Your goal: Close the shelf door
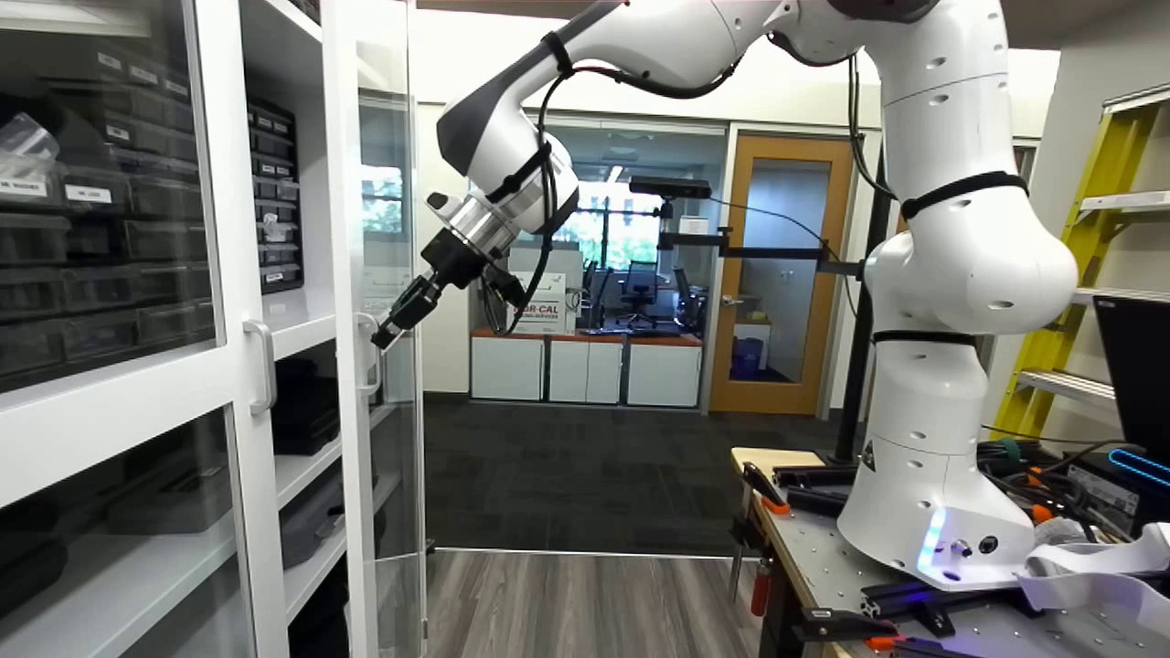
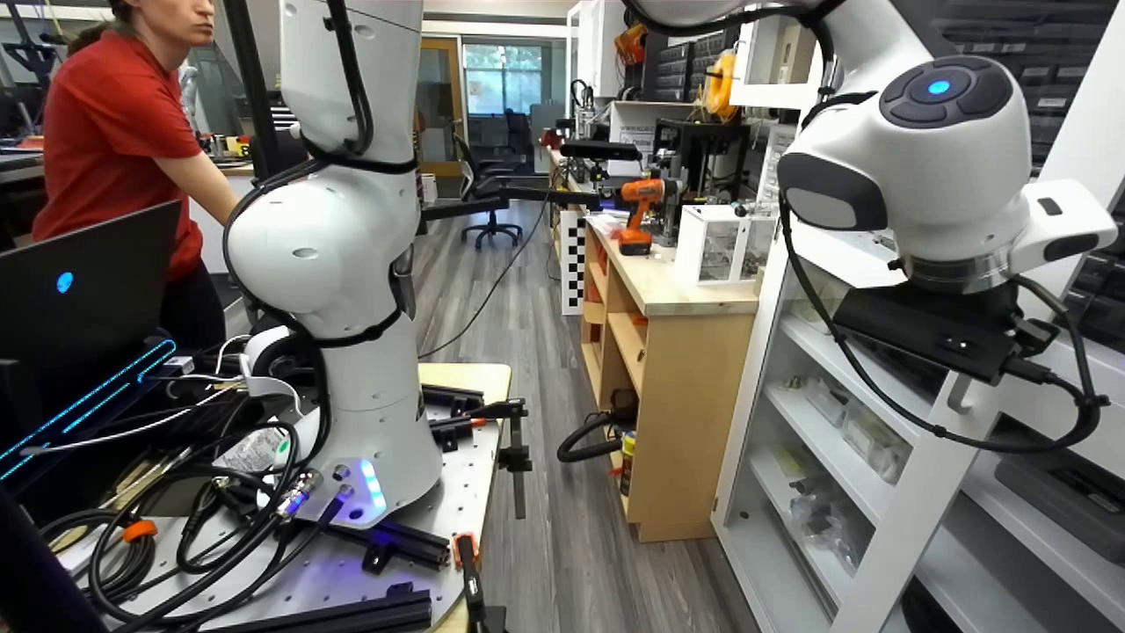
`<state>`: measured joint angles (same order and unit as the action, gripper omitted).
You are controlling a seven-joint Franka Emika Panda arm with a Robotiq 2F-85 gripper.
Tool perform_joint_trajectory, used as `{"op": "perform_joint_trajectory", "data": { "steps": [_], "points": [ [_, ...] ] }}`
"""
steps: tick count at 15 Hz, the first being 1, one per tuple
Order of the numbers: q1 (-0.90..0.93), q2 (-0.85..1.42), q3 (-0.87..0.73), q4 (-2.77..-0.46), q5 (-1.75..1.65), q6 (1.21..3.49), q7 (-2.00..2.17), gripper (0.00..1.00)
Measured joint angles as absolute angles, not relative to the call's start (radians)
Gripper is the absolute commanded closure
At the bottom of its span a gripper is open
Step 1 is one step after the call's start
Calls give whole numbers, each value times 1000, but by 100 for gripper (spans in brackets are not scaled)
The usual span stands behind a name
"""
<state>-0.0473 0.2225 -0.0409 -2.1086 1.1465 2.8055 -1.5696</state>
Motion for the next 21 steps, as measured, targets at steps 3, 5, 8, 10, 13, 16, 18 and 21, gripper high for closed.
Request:
{"op": "perform_joint_trajectory", "data": {
  "steps": [3, 5, 8, 10, 13, 16, 18, 21],
  "points": [
    [-34, 294, -25, -2021, 1147, 2849, -1536, 96],
    [-25, 341, -15, -1964, 1146, 2880, -1519, 96],
    [-20, 404, -2, -1884, 1146, 2913, -1504, 96],
    [-15, 437, 1, -1843, 1146, 2930, -1495, 95],
    [-14, 441, 3, -1840, 1146, 2936, -1491, 94],
    [-14, 441, 4, -1840, 1146, 2938, -1491, 94],
    [-14, 441, 6, -1841, 1146, 2942, -1491, 95],
    [-14, 441, 8, -1843, 1146, 2949, -1491, 74]
  ]
}}
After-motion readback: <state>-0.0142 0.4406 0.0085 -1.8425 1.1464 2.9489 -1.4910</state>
